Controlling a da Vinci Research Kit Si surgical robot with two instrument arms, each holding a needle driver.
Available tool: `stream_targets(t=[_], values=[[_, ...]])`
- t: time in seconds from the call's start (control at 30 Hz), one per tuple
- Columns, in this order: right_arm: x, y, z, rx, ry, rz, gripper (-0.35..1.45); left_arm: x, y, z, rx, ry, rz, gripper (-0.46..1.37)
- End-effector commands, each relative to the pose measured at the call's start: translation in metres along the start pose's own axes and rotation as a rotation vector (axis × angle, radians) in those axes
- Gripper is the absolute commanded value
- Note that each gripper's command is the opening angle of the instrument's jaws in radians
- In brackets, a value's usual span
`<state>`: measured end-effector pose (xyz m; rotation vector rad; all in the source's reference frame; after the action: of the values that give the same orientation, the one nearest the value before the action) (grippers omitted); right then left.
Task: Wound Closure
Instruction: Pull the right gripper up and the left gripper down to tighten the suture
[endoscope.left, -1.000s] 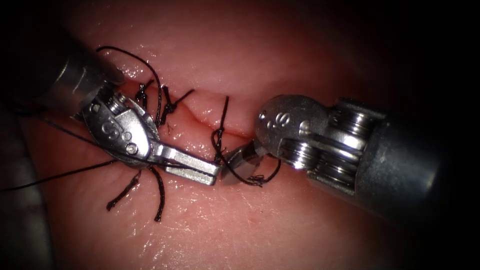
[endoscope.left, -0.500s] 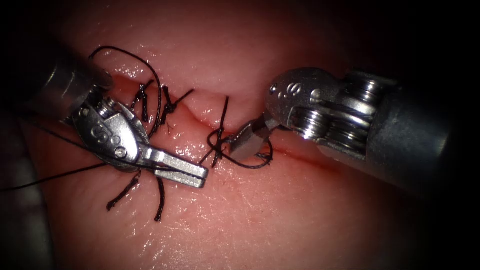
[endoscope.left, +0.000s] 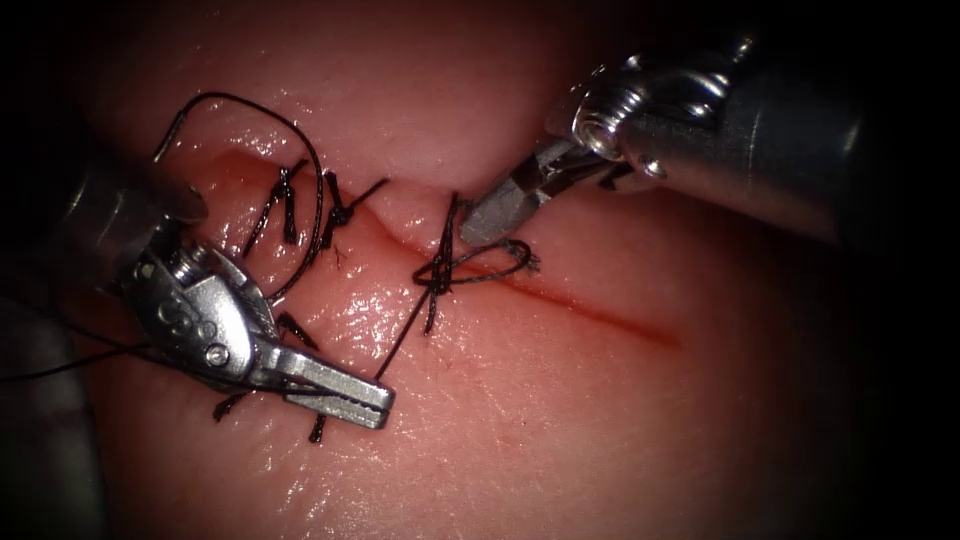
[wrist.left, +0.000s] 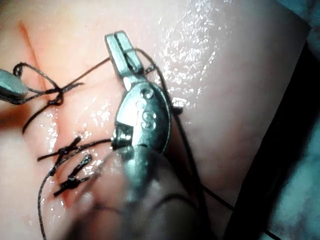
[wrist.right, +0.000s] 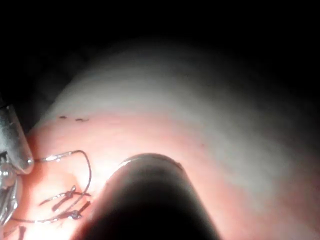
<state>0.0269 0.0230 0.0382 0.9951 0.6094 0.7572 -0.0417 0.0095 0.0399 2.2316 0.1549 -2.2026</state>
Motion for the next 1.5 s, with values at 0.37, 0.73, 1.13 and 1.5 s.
stream_targets(t=[0.37, 0.73, 1.13, 1.5], values=[[0.0012, 0.0020, -0.0010, -0.067, 0.110, 0.068, -0.35, 0.0016, 0.0020, 0.0000, -0.082, -0.016, -0.035, -0.35], [0.0014, 0.0026, -0.0010, -0.104, 0.146, 0.074, -0.35, 0.0029, 0.0046, 0.0001, -0.162, 0.002, -0.083, -0.35], [0.0023, 0.0048, -0.0015, -0.174, 0.207, 0.110, -0.35, 0.0018, 0.0065, -0.0001, -0.225, -0.001, -0.152, -0.35], [0.0014, 0.0055, -0.0006, -0.218, 0.175, 0.111, -0.35, 0.0023, 0.0106, -0.0001, -0.375, 0.038, -0.241, -0.35]])
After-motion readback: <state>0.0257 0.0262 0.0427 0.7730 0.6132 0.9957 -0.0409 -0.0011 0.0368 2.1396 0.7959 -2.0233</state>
